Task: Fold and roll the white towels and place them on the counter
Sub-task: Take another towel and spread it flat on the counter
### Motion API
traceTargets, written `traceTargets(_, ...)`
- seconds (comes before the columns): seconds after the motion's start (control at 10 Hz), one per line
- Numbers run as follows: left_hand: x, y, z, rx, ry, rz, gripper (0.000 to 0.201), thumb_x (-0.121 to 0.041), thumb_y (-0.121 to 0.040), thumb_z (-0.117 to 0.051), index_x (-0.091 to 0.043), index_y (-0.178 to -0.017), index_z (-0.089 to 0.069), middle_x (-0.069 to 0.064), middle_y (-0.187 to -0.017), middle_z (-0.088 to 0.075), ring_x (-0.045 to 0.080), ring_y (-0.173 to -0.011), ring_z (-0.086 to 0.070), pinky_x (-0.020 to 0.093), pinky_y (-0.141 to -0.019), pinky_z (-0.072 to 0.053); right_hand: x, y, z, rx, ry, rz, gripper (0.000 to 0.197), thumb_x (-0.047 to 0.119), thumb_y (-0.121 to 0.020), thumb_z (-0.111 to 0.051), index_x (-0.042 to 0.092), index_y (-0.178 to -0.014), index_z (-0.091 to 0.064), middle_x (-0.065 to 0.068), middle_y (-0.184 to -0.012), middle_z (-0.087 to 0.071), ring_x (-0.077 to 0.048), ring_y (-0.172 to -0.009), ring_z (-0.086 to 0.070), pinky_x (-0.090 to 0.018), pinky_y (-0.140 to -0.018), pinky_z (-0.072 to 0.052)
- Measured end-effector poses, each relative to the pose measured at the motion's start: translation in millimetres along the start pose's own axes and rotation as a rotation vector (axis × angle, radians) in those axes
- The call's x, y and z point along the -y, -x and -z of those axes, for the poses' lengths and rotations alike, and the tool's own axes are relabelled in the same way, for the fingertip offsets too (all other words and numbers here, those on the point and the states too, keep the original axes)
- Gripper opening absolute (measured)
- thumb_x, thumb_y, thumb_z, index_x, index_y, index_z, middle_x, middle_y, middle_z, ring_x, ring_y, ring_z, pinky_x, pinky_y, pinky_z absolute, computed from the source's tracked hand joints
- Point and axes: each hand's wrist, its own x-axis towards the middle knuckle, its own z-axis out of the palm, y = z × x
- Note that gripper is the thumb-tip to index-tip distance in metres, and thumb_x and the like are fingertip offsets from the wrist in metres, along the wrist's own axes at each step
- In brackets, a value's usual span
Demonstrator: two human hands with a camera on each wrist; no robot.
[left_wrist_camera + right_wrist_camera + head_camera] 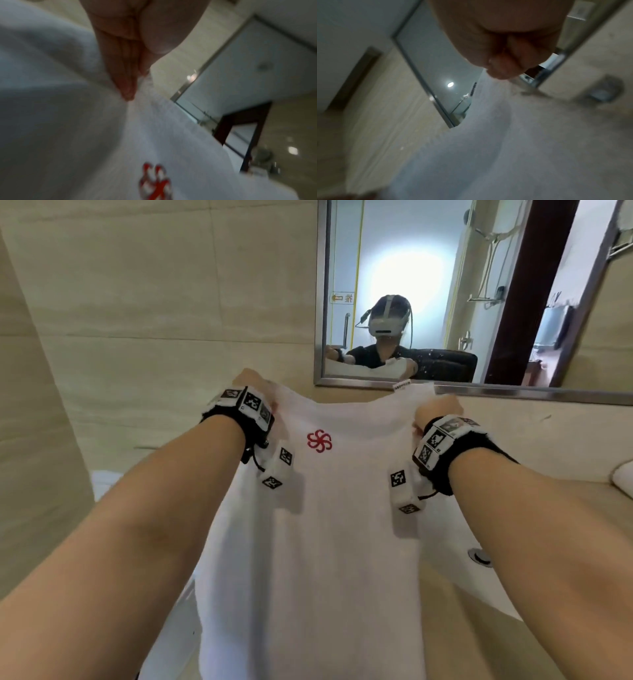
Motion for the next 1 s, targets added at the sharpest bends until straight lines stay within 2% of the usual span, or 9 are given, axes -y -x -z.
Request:
traceTargets(0.1,-14.9,-6.4,-30.5,0.0,0.15,-0.086,0.031,-0.013,-0.094,-0.044,0.0,-0.122,-0.047,0.019,-0.113,-0.059,0.036,-0.102,-0.057,0.037,-0.078,-0.044,-13.6,-32.3,-28.5,-0.009,0.157,-0.02,0.049,0.041,-0.081,-0.047,0.012,-0.119,-0.058,-0.012,-0.116,-0.064,-0.032,-0.112,-0.057,-0.038,-0.091,-0.05)
traceTargets(0.2,-6.8,-16.6,-64.7,0.185,0.007,-0.205,0.071,-0.02,-0.083,-0.056,-0.016,-0.143,-0.017,0.011,-0.108,-0.056,0.033,-0.097,-0.058,0.036,-0.072,-0.045,-9.4,-19.0,-45.1,-0.024,0.274,-0.006,0.037,0.015,-0.096,-0.045,-0.001,-0.129,-0.045,-0.02,-0.133,-0.049,-0.035,-0.123,-0.047,-0.038,-0.1,-0.039)
traceTargets(0.3,-2.1,-41.2,-95.1,0.281,-0.239,-0.336,0.103,-0.033,-0.071,-0.066,-0.026,-0.148,0.001,0.014,-0.13,-0.049,0.034,-0.118,-0.05,0.041,-0.091,-0.045,-29.8,-35.0,-70.5,-0.017,0.29,0.019,0.06,0.011,-0.09,-0.052,-0.003,-0.141,-0.022,-0.021,-0.138,-0.043,-0.035,-0.126,-0.044,-0.038,-0.101,-0.038)
traceTargets(0.4,-4.3,-62.0,-125.5,0.203,-0.431,-0.501,0.107,-0.04,-0.076,-0.068,-0.019,-0.15,0.007,0.004,-0.159,0.008,0.025,-0.147,0.005,0.043,-0.119,-0.001,-41.3,-51.5,-90.3,-0.044,0.411,0.089,0.09,0.014,-0.088,-0.058,-0.005,-0.147,0.007,-0.02,-0.151,-0.023,-0.031,-0.139,-0.028,-0.035,-0.114,-0.026)
traceTargets(0.5,-9.3,-68.7,-161.0,0.283,-0.315,-0.506,0.102,-0.051,-0.082,-0.061,-0.02,-0.151,0.007,-0.004,-0.158,0.016,0.02,-0.146,0.015,0.041,-0.118,0.009,-46.4,-64.3,-106.6,0.042,0.533,0.169,0.096,0.019,-0.087,-0.059,-0.004,-0.146,0.013,-0.02,-0.15,-0.026,-0.03,-0.137,-0.032,-0.035,-0.109,-0.031)
traceTargets(0.6,-14.9,-54.8,-201.5,0.645,-0.161,-0.455,0.091,-0.058,-0.084,-0.055,-0.029,-0.151,-0.001,-0.008,-0.159,0.004,0.021,-0.147,0.003,0.044,-0.118,-0.002,-59.7,-76.7,-125.3,0.256,0.645,0.168,0.084,0.019,-0.087,-0.06,0.003,-0.148,-0.004,-0.016,-0.126,-0.049,-0.027,-0.103,-0.058,-0.033,-0.079,-0.05)
traceTargets(0.7,-18.0,-56.2,-222.5,0.844,-0.361,-0.491,0.079,-0.059,-0.09,-0.045,-0.031,-0.151,-0.004,-0.012,-0.159,0.002,0.011,-0.147,-0.003,0.035,-0.117,-0.001,-72.5,-85.6,-134.1,0.382,0.66,0.098,0.071,0.016,-0.089,-0.059,0.004,-0.145,-0.017,-0.012,-0.124,-0.048,-0.02,-0.084,-0.055,-0.03,-0.066,-0.045)
traceTargets(0.8,-18.2,-67.1,-226.9,0.881,-0.46,-0.5,0.077,-0.059,-0.092,-0.039,-0.029,-0.151,0.001,-0.011,-0.159,0.004,0.011,-0.146,-0.002,0.034,-0.117,-0.002,-83.8,-94.0,-136.8,0.365,0.678,0.055,0.069,0.016,-0.083,-0.065,0.002,-0.141,-0.03,-0.018,-0.137,-0.044,-0.033,-0.12,-0.048,-0.04,-0.094,-0.042)
traceTargets(1.0,-31.5,-62.6,-225.5,0.801,-0.642,-0.563,0.073,-0.055,-0.097,-0.029,-0.022,-0.151,0.008,-0.003,-0.159,0.01,0.018,-0.147,-0.001,0.035,-0.117,-0.005,-72.7,-89.1,-136.8,0.473,0.645,0.0,0.094,0.02,-0.087,-0.063,0.015,-0.151,0.005,-0.006,-0.152,-0.026,-0.033,-0.126,-0.045,-0.035,-0.09,-0.043)
